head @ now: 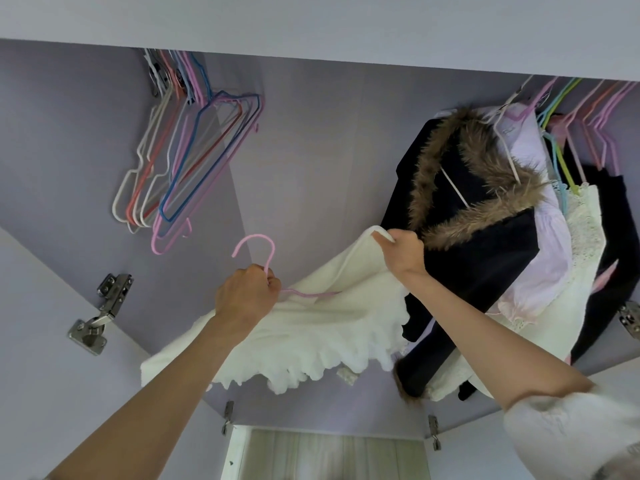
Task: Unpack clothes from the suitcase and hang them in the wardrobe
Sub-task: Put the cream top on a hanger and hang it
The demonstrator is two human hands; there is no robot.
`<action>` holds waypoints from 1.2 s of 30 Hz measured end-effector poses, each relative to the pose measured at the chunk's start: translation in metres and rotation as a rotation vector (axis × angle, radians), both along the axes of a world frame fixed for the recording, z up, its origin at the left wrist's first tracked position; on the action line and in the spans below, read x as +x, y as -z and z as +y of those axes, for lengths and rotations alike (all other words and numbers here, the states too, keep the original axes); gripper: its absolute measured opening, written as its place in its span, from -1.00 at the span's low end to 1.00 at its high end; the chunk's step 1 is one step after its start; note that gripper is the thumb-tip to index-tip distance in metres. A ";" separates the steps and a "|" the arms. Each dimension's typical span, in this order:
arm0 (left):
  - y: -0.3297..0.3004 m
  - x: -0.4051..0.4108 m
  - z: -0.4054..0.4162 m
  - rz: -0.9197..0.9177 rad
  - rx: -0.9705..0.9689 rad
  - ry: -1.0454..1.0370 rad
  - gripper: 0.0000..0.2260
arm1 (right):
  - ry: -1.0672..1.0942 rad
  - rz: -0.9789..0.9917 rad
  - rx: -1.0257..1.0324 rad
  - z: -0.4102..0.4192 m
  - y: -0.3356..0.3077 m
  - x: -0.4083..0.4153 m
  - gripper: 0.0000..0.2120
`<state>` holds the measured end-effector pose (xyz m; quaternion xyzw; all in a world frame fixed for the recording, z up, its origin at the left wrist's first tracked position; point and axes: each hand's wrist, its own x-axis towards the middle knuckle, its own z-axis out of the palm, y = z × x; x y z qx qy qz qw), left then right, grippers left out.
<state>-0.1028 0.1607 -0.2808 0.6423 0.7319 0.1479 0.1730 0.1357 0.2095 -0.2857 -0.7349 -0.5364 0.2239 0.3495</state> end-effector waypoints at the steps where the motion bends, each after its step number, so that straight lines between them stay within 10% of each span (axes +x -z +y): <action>1: 0.000 -0.004 0.005 -0.029 -0.020 -0.014 -0.79 | -0.059 -0.010 -0.029 0.000 -0.003 -0.005 -0.50; 10: -0.004 -0.028 0.027 -0.527 0.080 -0.081 -0.69 | -0.610 0.358 -0.613 -0.020 -0.014 -0.025 -0.64; 14: -0.011 -0.023 0.030 -0.567 0.077 -0.028 -0.71 | -0.636 -0.702 -0.266 -0.015 -0.026 -0.029 -0.67; 17: -0.018 -0.014 0.032 -0.614 0.079 0.034 -0.73 | -0.552 -0.975 -0.148 -0.012 -0.026 -0.023 -0.74; 36: 0.006 -0.014 0.045 -0.168 0.218 0.183 -0.70 | -0.169 -0.549 -0.009 -0.049 -0.033 0.072 -0.60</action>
